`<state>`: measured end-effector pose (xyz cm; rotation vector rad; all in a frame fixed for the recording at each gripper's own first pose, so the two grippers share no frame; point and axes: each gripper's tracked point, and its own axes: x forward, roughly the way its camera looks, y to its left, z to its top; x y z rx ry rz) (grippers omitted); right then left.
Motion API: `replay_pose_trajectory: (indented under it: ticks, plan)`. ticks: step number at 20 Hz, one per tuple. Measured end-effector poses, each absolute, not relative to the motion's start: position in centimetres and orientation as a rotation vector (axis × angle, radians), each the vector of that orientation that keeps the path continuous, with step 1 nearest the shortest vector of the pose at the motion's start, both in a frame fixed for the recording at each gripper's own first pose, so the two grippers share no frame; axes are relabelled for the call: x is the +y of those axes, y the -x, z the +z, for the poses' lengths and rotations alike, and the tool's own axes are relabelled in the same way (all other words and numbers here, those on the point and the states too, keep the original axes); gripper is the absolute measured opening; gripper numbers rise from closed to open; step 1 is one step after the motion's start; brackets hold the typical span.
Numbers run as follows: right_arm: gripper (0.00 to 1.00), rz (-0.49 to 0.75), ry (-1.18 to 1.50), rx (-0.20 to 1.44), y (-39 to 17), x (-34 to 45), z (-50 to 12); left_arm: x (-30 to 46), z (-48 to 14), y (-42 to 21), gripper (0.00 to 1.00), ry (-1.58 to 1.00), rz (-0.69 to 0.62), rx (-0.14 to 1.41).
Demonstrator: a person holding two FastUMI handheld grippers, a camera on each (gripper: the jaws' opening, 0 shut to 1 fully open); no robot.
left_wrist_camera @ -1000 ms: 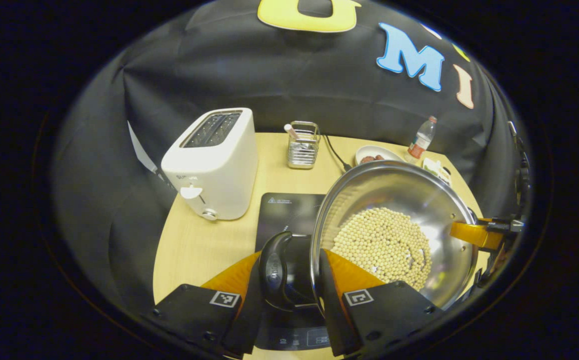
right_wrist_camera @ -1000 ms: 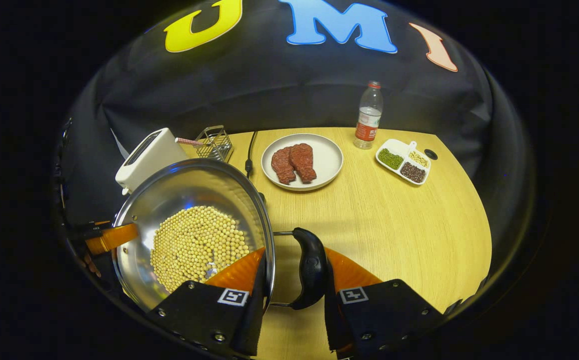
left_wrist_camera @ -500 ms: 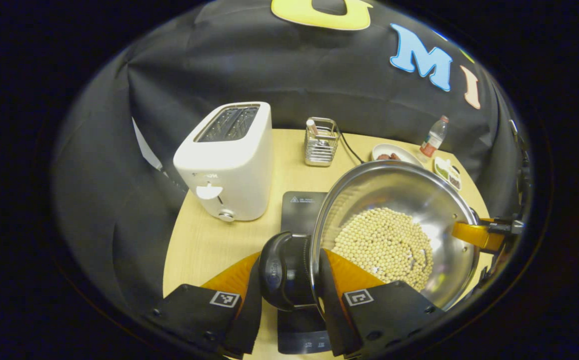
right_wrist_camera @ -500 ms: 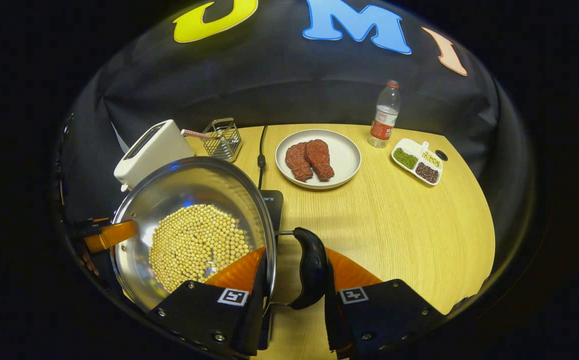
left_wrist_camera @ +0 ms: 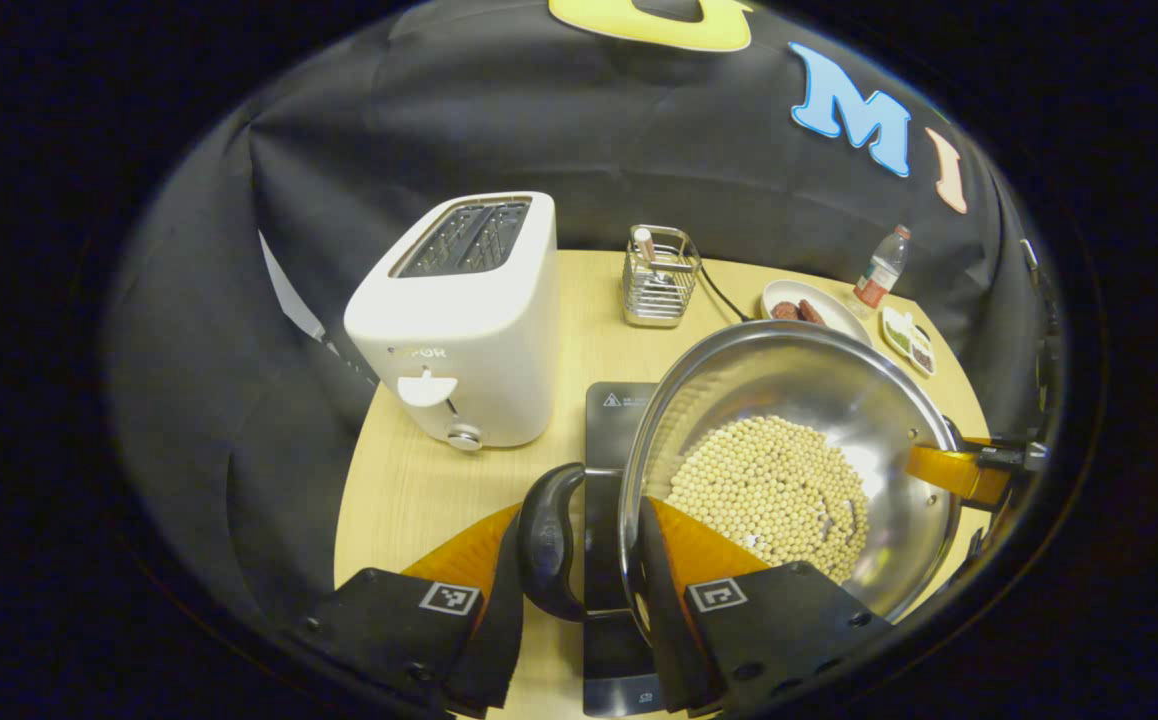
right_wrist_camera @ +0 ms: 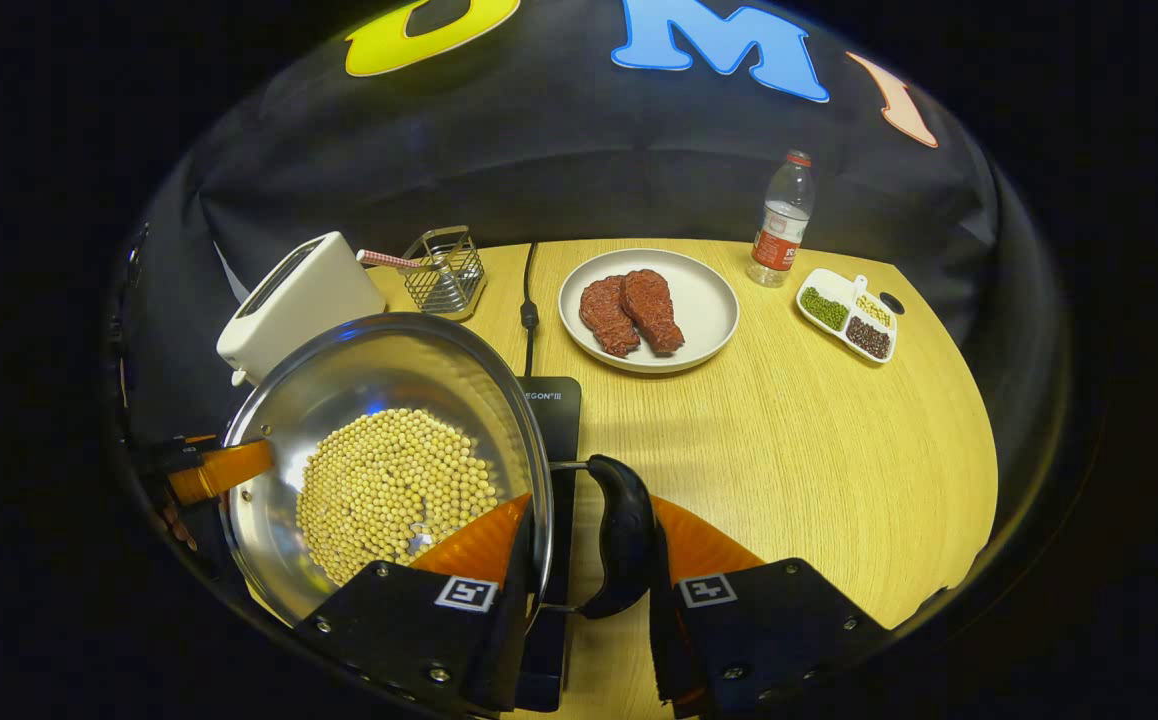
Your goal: First push the handle of the pot to place it horizontally, then grasp the pot with both hands and set it on the induction cooktop.
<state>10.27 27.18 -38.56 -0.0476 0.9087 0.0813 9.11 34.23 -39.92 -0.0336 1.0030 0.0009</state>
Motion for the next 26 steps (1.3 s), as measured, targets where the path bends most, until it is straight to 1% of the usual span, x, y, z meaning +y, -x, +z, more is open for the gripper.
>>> replay_pose_trajectory:
  ticks: [1, 2, 8, 9, 10, 11, 12, 13, 14, 15, 16, 19, 21, 23, 24, 25, 26]
  plan:
    - [0.51, 0.081, 0.048, 0.909, -10.4, 27.2, -38.7, 34.4, -40.1, -9.1, 0.61, 0.036, 0.002, 1.006]
    - [0.51, 0.081, 0.048, 0.91, -10.4, 27.2, -38.9, 34.3, -40.3, -9.0, 0.58, 0.038, 0.001, 1.006]
    - [0.51, 0.06, 0.037, 0.911, -10.3, 26.9, -39.7, 34.0, -41.1, -9.3, 0.58, 0.037, -0.01, 1.005]
    - [0.51, 0.052, 0.026, 0.921, -10.0, 26.9, -40.0, 34.1, -40.9, -9.2, 0.62, 0.03, -0.01, 1.001]
    - [0.52, 0.047, 0.016, 0.921, -9.9, 26.9, -39.9, 34.1, -41.0, -9.2, 0.58, 0.03, -0.011, 1.002]
    - [0.52, 0.045, 0.013, 0.914, -10.0, 26.9, -39.8, 34.2, -41.0, -9.2, 0.58, 0.034, -0.013, 1.001]
    - [0.51, 0.044, 0.013, 0.914, -9.9, 26.9, -39.9, 34.1, -41.1, -9.3, 0.61, 0.04, -0.014, 1.001]
    - [0.51, 0.041, 0.006, 0.912, -10.0, 26.9, -39.9, 34.2, -41.1, -9.3, 0.62, 0.04, -0.017, 1.001]
    - [0.52, 0.039, 0.002, 0.913, -9.9, 27.0, -39.9, 34.2, -40.9, -9.3, 0.58, 0.04, -0.02, 0.996]
    - [0.52, 0.037, 0.002, 0.908, -9.9, 27.0, -39.9, 34.2, -41.0, -9.5, 0.61, 0.038, -0.024, 0.994]
    - [0.52, 0.036, 0.0, 0.905, -9.8, 26.9, -39.9, 34.3, -41.0, -9.5, 0.59, 0.036, -0.028, 0.988]
    - [0.51, 0.037, -0.011, 0.897, -9.8, 27.0, -39.9, 34.4, -40.9, -9.6, 0.59, 0.035, -0.034, 0.972]
    - [0.52, 0.046, -0.017, 0.889, -10.0, 27.0, -39.8, 34.6, -40.9, -9.7, 0.6, 0.03, -0.025, 0.956]
    - [0.52, 0.052, -0.019, 0.88, -10.2, 27.0, -40.0, 34.7, -40.7, -9.4, 0.68, 0.022, -0.008, 0.945]
    - [0.57, 0.058, -0.008, 0.877, -10.1, 27.0, -40.0, 34.9, -40.5, -9.6, 0.67, 0.017, 0.005, 0.927]
    - [0.58, 0.059, 0.014, 0.867, -10.3, 26.7, -39.7, 35.0, -39.8, -9.9, 0.68, 0.015, 0.015, 0.904]
    - [0.65, 0.066, 0.025, 0.856, -10.3, 26.5, -39.5, 35.0, -39.0, -10.2, 0.72, 0.017, 0.024, 0.874]
